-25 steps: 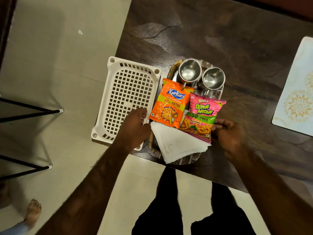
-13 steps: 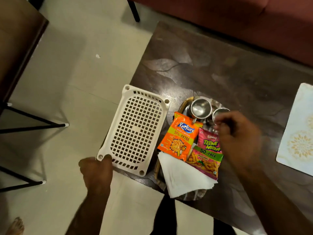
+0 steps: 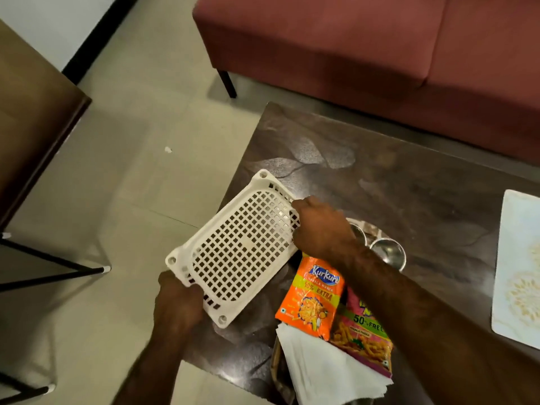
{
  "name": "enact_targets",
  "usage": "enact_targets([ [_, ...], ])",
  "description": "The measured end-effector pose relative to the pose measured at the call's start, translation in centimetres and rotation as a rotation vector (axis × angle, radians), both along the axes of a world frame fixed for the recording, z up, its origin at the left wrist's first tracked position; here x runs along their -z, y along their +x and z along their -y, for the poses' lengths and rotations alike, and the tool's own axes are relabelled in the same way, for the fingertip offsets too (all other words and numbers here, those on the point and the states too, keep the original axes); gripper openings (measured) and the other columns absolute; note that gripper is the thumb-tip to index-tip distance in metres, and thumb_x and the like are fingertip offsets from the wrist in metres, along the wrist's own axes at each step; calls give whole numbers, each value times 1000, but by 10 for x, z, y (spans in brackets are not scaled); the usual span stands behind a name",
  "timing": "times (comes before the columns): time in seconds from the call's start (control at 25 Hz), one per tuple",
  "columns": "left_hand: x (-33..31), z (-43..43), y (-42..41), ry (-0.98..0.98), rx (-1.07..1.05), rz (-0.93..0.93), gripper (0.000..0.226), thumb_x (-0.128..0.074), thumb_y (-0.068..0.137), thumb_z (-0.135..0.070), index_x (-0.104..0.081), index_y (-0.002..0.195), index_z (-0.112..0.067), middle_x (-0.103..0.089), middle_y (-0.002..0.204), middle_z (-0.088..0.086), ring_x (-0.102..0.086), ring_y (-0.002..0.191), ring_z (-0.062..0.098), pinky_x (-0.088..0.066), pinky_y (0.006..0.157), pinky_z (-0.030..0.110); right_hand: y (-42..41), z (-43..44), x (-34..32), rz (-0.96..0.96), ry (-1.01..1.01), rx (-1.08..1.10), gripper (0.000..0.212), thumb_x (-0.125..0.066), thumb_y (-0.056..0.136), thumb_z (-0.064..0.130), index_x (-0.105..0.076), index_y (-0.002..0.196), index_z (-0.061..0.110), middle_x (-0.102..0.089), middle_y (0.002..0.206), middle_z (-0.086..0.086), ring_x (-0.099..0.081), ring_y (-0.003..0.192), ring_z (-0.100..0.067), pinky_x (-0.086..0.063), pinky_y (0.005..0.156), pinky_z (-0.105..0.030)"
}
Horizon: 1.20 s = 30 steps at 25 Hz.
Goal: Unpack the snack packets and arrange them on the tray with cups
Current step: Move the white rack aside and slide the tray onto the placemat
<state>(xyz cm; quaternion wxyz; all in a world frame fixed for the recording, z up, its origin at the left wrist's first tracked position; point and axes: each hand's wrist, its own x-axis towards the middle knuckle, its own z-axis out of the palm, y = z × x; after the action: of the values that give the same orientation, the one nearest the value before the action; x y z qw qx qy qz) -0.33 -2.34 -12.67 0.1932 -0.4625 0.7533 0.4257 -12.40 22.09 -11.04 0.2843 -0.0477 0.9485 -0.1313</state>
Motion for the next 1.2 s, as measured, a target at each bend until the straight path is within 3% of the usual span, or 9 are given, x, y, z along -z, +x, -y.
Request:
enact_targets([
  [0.2, -1, -4, -104, -29, 87, -213, 54, -62, 83, -11, -46, 134, -16, -69, 121, 9, -67, 101, 28, -57, 90, 45, -29, -33, 2, 23, -75, 198, 53, -63, 89, 22, -57, 141, 17, -59, 138, -11, -63, 125, -32, -55, 104, -45],
  [0.36, 1, -25, -171, 111, 145, -380, 53, -62, 83, -2, -53, 134, -13, -64, 125, 3, -62, 102, 17, -46, 65, 21, -48, -60, 6, -27, -129, 388, 42, -62, 88, 17, -66, 130, 15, -68, 132, -10, -68, 118, -29, -57, 96, -34],
  [0.48, 0, -41, -210, 191, 219, -444, 51, -63, 82, 2, -55, 130, -11, -63, 125, 1, -62, 103, 14, -46, 66, 19, -58, -78, 10, -50, -170, 482, 39, -61, 88, 15, -68, 126, 13, -72, 128, -8, -70, 112, -28, -60, 93, -37],
  [0.64, 1, -61, -255, 225, 317, -473, 47, -63, 83, 3, -55, 127, -13, -60, 118, -4, -60, 86, -1, -46, 60, 21, -64, -88, 13, -87, -240, 505, 31, -59, 89, 12, -69, 118, 18, -73, 127, -7, -64, 120, -32, -58, 99, -44],
  [0.8, 4, -72, -283, 230, 395, -469, 55, -62, 82, 6, -50, 133, -12, -57, 119, -6, -57, 85, -3, -47, 54, 11, -72, -90, 13, -101, -256, 525, 27, -59, 88, 11, -66, 110, 26, -73, 124, -7, -64, 121, -32, -59, 99, -46],
  [0.88, 6, -75, -290, 230, 394, -477, 56, -62, 81, 7, -49, 133, -11, -58, 115, -6, -58, 86, -1, -47, 52, 8, -77, -92, 12, -96, -262, 532, 28, -58, 88, 12, -65, 110, 27, -73, 125, -8, -64, 122, -31, -59, 100, -46],
  [1.04, 11, -78, -294, 237, 397, -445, 60, -63, 81, 6, -45, 137, -10, -61, 121, 1, -63, 99, 16, -50, 65, 22, -80, -92, 8, -99, -279, 535, 25, -59, 90, 11, -54, 98, 34, -74, 125, -6, -65, 120, -30, -58, 100, -44],
  [1.2, 18, -75, -295, 241, 408, -431, 65, -64, 82, 6, -42, 141, -12, -61, 120, -1, -63, 100, 15, -48, 66, 22, -82, -92, 8, -85, -284, 532, 27, -59, 89, 11, -53, 102, 34, -73, 126, -6, -64, 123, -31, -58, 102, -47],
])
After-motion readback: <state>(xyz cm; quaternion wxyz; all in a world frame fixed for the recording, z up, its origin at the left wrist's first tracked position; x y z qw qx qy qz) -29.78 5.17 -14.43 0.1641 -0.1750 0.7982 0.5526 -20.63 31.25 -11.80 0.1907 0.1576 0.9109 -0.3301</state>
